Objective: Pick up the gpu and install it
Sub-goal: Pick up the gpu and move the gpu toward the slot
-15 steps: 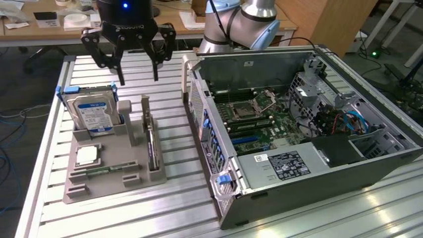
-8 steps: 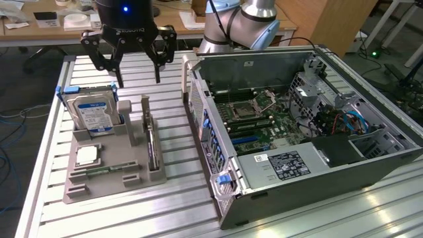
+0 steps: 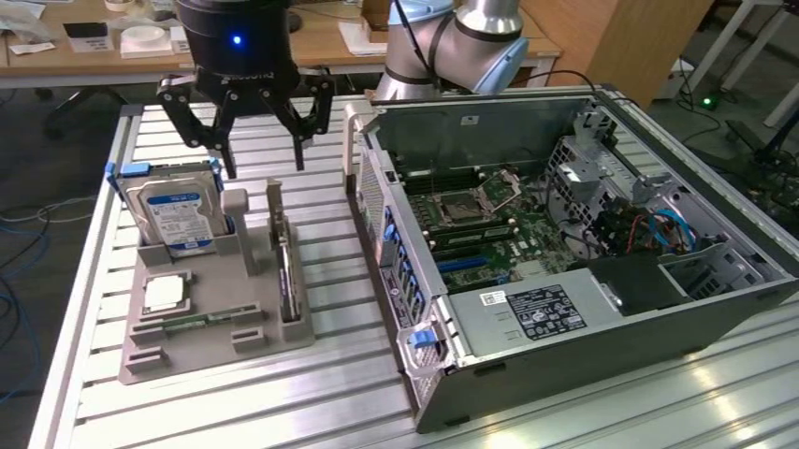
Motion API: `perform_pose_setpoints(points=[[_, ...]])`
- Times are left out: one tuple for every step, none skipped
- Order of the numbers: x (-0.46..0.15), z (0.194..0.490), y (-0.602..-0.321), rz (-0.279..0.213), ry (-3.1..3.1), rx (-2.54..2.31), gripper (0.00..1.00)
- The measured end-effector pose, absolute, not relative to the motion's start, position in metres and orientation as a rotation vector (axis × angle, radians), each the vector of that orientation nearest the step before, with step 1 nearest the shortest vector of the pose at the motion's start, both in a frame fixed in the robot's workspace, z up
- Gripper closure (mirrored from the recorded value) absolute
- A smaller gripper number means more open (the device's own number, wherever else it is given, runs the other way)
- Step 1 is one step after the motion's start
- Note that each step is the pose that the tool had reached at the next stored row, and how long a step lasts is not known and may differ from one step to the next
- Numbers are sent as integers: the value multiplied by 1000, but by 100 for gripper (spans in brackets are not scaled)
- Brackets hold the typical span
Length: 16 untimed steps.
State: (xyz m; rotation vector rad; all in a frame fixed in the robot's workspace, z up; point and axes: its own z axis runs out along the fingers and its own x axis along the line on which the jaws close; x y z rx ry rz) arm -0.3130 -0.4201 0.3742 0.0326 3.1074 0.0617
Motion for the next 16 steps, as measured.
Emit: perform_pose_setpoints(points=[[-313, 372, -421, 62, 3107, 32, 29], [-313, 371, -421, 62, 3107, 32, 29], [-313, 369, -421, 62, 3107, 32, 29], [-313, 367, -421, 62, 3107, 32, 29], [-314, 365, -422, 62, 3107, 31, 29], [-314, 363, -422, 62, 3107, 31, 29], [-314, 361, -422, 62, 3107, 30, 29], [-314, 360, -422, 62, 3107, 30, 29], [-315, 358, -422, 62, 3107, 30, 29], [-315, 356, -423, 62, 3107, 30, 29], [-315, 354, -424, 62, 3108, 30, 29], [-315, 352, -426, 62, 3108, 29, 29], [-315, 351, -427, 62, 3109, 29, 29], [-315, 349, -428, 62, 3110, 28, 29], [-315, 347, -429, 62, 3111, 28, 29], [-315, 345, -430, 62, 3112, 27, 29]])
